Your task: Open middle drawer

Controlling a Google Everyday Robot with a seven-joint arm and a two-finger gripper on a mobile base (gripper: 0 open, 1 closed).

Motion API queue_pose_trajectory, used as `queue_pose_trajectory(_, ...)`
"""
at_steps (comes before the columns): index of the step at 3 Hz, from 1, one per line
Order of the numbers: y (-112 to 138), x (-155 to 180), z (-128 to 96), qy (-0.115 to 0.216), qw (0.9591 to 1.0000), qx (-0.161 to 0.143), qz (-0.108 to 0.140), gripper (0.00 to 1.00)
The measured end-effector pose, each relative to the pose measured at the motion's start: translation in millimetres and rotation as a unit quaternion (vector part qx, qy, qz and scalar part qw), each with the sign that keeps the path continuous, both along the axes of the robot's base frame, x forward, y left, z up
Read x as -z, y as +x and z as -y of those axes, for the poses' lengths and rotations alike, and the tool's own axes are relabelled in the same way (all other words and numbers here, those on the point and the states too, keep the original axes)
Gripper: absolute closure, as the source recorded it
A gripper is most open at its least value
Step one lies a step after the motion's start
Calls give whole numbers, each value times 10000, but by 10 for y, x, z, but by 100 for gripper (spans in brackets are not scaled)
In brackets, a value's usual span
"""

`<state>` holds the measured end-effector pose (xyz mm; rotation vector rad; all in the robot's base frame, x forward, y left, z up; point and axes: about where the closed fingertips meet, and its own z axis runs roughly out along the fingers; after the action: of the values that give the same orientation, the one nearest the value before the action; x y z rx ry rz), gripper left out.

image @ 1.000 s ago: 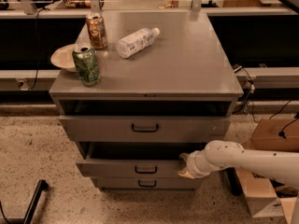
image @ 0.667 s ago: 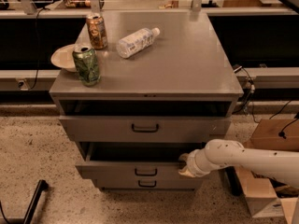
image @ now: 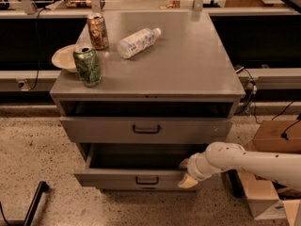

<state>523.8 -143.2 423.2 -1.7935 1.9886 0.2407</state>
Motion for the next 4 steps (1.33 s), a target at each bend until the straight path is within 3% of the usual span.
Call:
queue_pose_trajectory(1, -8, 12, -11, 4, 10000, -9, -12, 13)
queue_pose_trajectory(2, -15, 22, -20, 8, 10000, -17, -22, 0)
queue_pose_trajectory(3, -15, 22, -20, 8, 10000, -17, -23, 0)
queue_pose_trajectory(4, -76, 93, -77, -22, 9996, -177, -196, 0)
